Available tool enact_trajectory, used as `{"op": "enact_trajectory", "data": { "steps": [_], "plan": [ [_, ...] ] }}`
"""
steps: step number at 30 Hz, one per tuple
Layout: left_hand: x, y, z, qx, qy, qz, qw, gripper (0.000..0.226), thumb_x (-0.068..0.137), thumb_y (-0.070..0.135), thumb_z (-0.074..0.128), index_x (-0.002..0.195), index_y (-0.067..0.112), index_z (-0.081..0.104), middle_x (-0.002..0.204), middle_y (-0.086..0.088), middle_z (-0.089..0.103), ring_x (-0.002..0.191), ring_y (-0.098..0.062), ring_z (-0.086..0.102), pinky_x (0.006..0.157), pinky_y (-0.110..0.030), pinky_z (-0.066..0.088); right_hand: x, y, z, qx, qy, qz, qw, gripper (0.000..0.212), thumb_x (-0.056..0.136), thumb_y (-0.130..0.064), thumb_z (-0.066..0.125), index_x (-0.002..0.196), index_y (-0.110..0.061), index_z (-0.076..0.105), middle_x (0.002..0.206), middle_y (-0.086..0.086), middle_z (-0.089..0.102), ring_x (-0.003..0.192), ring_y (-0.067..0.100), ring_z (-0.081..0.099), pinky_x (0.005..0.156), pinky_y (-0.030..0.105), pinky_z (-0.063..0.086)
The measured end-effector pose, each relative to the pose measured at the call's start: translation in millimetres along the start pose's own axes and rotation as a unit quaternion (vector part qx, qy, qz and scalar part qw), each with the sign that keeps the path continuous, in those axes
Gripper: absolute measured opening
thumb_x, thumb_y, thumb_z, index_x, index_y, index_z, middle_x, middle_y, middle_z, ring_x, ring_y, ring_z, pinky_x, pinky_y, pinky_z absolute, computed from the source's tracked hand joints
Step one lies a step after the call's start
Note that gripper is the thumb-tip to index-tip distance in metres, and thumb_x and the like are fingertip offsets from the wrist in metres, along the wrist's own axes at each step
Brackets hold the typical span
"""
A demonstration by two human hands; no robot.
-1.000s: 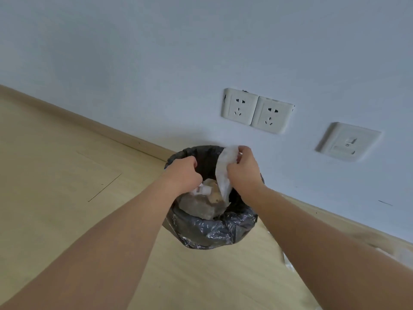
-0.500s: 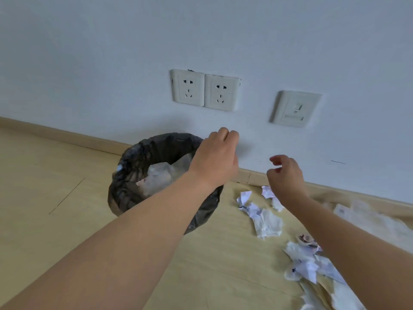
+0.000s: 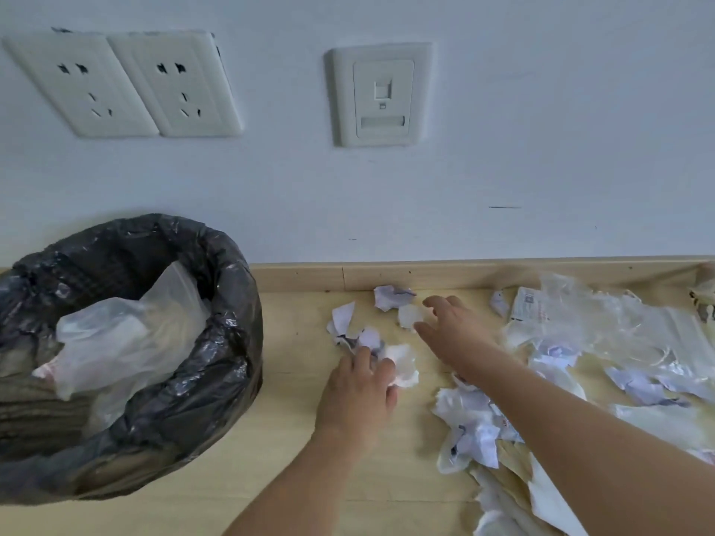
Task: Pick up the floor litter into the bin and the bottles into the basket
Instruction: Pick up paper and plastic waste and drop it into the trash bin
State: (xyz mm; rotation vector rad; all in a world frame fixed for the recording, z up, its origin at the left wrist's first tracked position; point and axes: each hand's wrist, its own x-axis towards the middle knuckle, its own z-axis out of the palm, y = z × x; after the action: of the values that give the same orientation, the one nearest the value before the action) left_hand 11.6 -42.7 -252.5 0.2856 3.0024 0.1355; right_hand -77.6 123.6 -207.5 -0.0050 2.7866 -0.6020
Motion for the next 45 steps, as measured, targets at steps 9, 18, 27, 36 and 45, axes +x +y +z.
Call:
{"op": "enact_trajectory", "data": {
  "steps": [9, 18, 27, 36, 45],
  "plan": [
    [-8.9, 6.3, 20.5, -0.055, 0.11, 0.005, 0.992, 0.024, 0.081, 0.028, 0.047, 0.096, 0.02, 0.063, 0.114, 0.0, 0.059, 0.096, -0.023, 0.055, 0.071, -0.033, 0.049, 10.1, -17.6, 23.3, -0.001, 0.025, 0.012, 1.0, 0.036, 0.087, -0.032, 0.056, 0.118, -0.013, 0.052, 0.116, 0.005, 0.052, 0.109, 0.026, 0.05, 0.088, 0.036, 0.044],
    [-15.1, -1.4, -31.4, -0.14, -0.035, -0.03, 0.989, 0.022, 0.099, 0.02, 0.041, 0.113, 0.018, 0.058, 0.122, 0.001, 0.042, 0.103, -0.019, 0.049, 0.082, -0.029, 0.044, -28.8, -10.8, -10.0, 0.144, 0.059, 0.042, 0.987, 0.009, 0.085, -0.017, 0.053, 0.092, -0.014, 0.049, 0.084, 0.003, 0.058, 0.067, 0.019, 0.052, 0.056, 0.031, 0.043],
    [-50.8, -4.4, -136.7, -0.355, 0.033, -0.131, 0.925, 0.018, 0.085, 0.006, 0.034, 0.084, 0.017, 0.048, 0.074, 0.001, 0.046, 0.06, -0.021, 0.04, 0.052, -0.027, 0.029, -85.6, -32.4, -77.4, 0.202, 0.075, 0.035, 0.976, 0.033, 0.084, -0.017, 0.061, 0.116, -0.012, 0.06, 0.095, -0.001, 0.062, 0.075, 0.013, 0.056, 0.054, 0.023, 0.04],
    [-83.8, -60.8, -281.8, -0.345, 0.156, -0.133, 0.916, 0.012, 0.09, 0.006, 0.04, 0.08, 0.009, 0.046, 0.073, -0.001, 0.048, 0.066, -0.02, 0.045, 0.056, -0.03, 0.033, -137.0, -131.6, -165.3, 0.236, 0.098, -0.04, 0.966, 0.022, 0.086, -0.018, 0.06, 0.108, -0.014, 0.063, 0.086, -0.002, 0.066, 0.082, 0.022, 0.066, 0.055, 0.025, 0.044],
    [-138.8, -201.5, -297.4, -0.294, 0.298, -0.238, 0.876, 0.033, 0.09, -0.002, 0.039, 0.062, 0.013, 0.031, 0.064, -0.003, 0.034, 0.062, -0.021, 0.029, 0.051, -0.032, 0.018, -154.9, -276.5, -146.7, 0.16, 0.066, -0.161, 0.972, 0.019, 0.086, -0.019, 0.057, 0.105, -0.021, 0.06, 0.085, -0.007, 0.06, 0.065, 0.01, 0.056, 0.053, 0.022, 0.04]
  ]
}}
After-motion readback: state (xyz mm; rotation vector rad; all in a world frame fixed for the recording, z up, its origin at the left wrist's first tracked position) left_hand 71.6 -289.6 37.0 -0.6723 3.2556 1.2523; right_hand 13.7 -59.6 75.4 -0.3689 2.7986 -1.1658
